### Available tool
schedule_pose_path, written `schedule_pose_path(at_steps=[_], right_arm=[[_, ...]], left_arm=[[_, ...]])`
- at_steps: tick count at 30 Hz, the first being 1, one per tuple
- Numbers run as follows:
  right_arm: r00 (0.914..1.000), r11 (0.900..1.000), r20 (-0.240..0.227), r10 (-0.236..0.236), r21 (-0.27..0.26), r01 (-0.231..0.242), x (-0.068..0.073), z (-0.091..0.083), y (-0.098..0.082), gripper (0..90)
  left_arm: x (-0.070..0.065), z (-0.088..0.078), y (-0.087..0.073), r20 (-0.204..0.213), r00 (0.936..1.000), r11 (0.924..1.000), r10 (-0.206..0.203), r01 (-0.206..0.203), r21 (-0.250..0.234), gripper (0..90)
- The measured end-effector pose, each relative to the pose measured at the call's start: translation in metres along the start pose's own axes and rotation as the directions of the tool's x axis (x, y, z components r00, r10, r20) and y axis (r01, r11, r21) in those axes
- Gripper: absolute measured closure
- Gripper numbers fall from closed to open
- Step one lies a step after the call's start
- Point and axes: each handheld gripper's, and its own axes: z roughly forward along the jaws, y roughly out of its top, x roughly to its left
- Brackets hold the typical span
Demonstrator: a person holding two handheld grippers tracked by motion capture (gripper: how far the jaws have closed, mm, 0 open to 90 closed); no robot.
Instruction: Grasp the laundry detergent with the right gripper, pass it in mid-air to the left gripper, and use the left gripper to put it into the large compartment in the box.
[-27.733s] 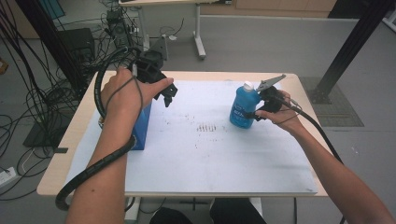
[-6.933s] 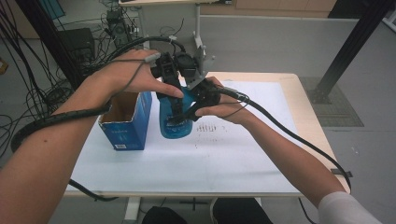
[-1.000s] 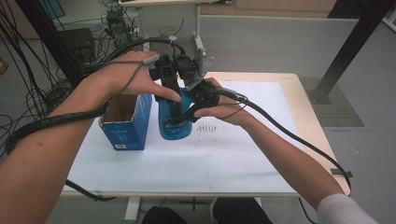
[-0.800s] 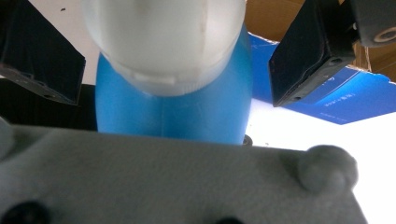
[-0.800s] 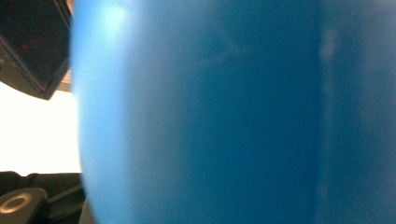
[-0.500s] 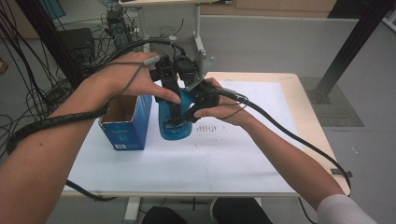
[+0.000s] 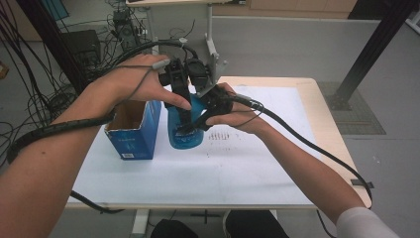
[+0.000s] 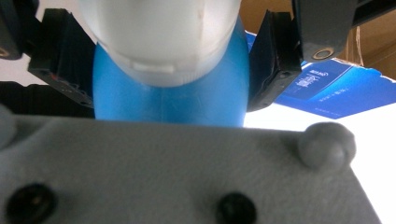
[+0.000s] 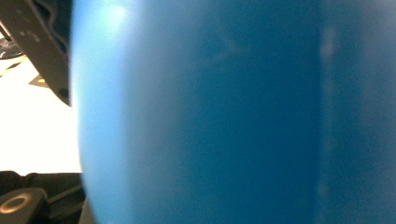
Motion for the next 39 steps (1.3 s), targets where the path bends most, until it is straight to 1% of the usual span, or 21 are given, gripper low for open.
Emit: schedule_pose_path(at_steps=[4, 7, 9, 10, 11, 12, 13, 19, 20, 21, 24, 25, 27, 29, 31, 32, 34, 38, 39], right_arm=[[1.0, 1.0, 0.0, -0.003, 0.001, 0.003, 0.0004, 0.0002, 0.0002, 43.7], [1.0, 1.0, 0.005, 0.005, 0.004, -0.005, 0.0017, 0.0008, 0.0011, 43.7], [1.0, 1.0, 0.003, -0.008, 0.006, 0.008, 0.0011, 0.0006, 0.0012, 43.7], [1.0, 1.0, 0.002, -0.006, 0.006, 0.006, 0.0014, 0.0006, 0.0013, 43.7], [1.0, 1.0, 0.0, 0.006, 0.006, -0.006, 0.0024, 0.0004, 0.0018, 43.7], [1.0, 1.0, 0.0, 0.006, 0.006, -0.006, 0.0024, 0.0004, 0.0018, 43.7], [0.9999, 1.0, -0.011, -0.007, 0.002, 0.007, 0.0016, -0.0004, 0.0017, 43.7], [1.0, 1.0, -0.003, 0.006, 0.009, -0.006, 0.003, 0.0006, 0.0019, 43.7], [0.9996, 0.999, -0.004, 0.03, 0.019, -0.03, 0.005, 0.0, 0.0024, 43.7], [0.9997, 1.0, -0.003, 0.022, 0.016, -0.022, 0.0043, 0.0005, 0.0021, 43.8], [0.9997, 0.999, -0.002, 0.023, 0.023, -0.023, 0.0047, 0.0012, 0.0022, 43.7], [1.0, 1.0, 0.002, -0.001, 0.015, 0.001, 0.0025, 0.0028, 0.0012, 43.7], [0.9999, 1.0, 0.003, -0.01, 0.019, 0.01, 0.002, 0.0036, 0.0007, 43.7], [1.0, 1.0, 0.003, -0.005, 0.018, 0.005, 0.0022, 0.0041, 0.0004, 43.7], [0.9999, 1.0, 0.006, -0.011, 0.02, 0.011, 0.0014, 0.0042, 0.0001, 43.7], [1.0, 1.0, 0.004, -0.004, 0.018, 0.004, 0.0019, 0.0043, 0.0002, 43.7], [0.9999, 1.0, 0.007, -0.01, 0.02, 0.01, 0.0011, 0.0043, -0.0001, 43.7], [1.0, 1.0, 0.006, 0.006, 0.019, -0.006, 0.0022, 0.0045, 0.0, 43.7], [0.9999, 1.0, 0.008, -0.011, 0.02, 0.011, 0.0007, 0.0048, -0.0005, 43.7]], left_arm=[[-0.0002, -0.0012, 0.0003, -0.002, 1.0, 1.0, 0.001, -0.001, 0.0, 30.1], [0.0002, -0.0012, 0.0006, 0.002, 1.0, 1.0, 0.006, -0.006, 0.004, 30.9], [-0.0001, -0.0006, 0.0007, 0.0, 1.0, 1.0, 0.008, -0.008, 0.004, 32.4], [-0.0001, -0.0004, 0.0007, 0.002, 0.9999, 0.9999, 0.01, -0.01, 0.004, 32.7], [-0.0001, -0.0004, 0.0007, 0.002, 0.9999, 0.9999, 0.01, -0.01, 0.004, 33.7], [0.0, -0.0004, 0.0006, 0.004, 0.9999, 0.9999, 0.011, -0.011, 0.005, 33.7], [0.0001, -0.0003, 0.0006, 0.008, 0.9999, 0.9999, 0.012, -0.012, 0.006, 36.8], [-0.0003, 0.0007, 0.0009, 0.009, 0.9998, 0.9998, 0.017, -0.017, 0.011, 37.4], [-0.0003, 0.001, 0.0005, 0.007, 0.9998, 0.9998, 0.017, -0.018, 0.013, 37.5], [-0.0003, 0.0014, 0.0003, 0.006, 0.9998, 0.9997, 0.019, -0.019, 0.014, 37.5], [-0.0005, 0.0026, 0.0003, 0.005, 0.9998, 0.9996, 0.02, -0.02, 0.02, 37.7], [-0.0004, 0.0031, 0.0002, 0.006, 0.9997, 0.9995, 0.023, -0.023, 0.021, 37.7], [-0.0007, 0.0038, 0.0002, 0.004, 0.9997, 0.9994, 0.024, -0.024, 0.025, 37.7], [-0.0006, 0.0047, -0.0003, 0.003, 0.9997, 0.9995, 0.023, -0.023, 0.02, 37.8], [-0.0003, 0.0048, -0.0002, 0.001, 0.9997, 0.9995, 0.023, -0.023, 0.022, 37.8], [-0.0003, 0.0048, -0.0001, 0.001, 0.9997, 0.9995, 0.023, -0.023, 0.023, 37.8], [-0.0002, 0.0049, 0.0, 0.001, 0.9997, 0.9994, 0.024, -0.024, 0.024, 37.8], [0.0, 0.0053, -0.0001, -0.002, 0.9997, 0.9994, 0.024, -0.024, 0.025, 37.8], [0.0002, 0.0057, -0.0004, 0.001, 0.9998, 0.9994, 0.022, -0.022, 0.026, 37.8]])
